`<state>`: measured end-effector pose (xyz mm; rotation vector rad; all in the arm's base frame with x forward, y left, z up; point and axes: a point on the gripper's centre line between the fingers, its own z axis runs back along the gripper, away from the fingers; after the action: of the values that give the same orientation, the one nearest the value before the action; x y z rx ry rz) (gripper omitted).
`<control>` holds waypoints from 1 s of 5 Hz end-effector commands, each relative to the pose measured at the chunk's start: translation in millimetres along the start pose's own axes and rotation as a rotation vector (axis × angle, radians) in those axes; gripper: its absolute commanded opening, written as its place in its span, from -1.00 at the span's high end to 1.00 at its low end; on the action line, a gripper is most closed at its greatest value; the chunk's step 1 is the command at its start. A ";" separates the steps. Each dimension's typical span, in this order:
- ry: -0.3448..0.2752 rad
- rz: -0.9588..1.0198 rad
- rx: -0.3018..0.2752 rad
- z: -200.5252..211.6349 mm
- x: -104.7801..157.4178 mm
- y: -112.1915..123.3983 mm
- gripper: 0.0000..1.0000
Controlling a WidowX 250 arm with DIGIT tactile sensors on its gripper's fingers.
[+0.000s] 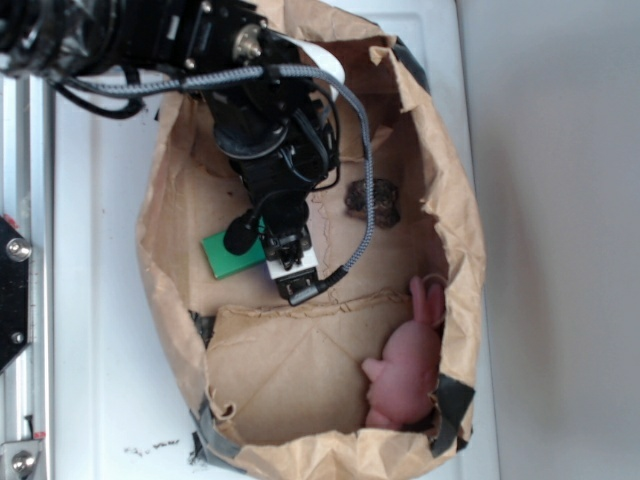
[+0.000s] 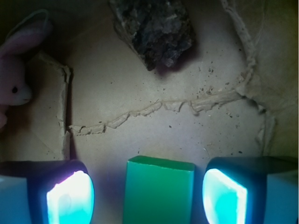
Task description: Grab the green block.
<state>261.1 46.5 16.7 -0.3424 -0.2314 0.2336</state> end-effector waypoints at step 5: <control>0.016 -0.121 0.084 -18.3 -21.9 -10.6 1.00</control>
<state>253.6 36.4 12.0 -0.2478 -0.2635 0.1780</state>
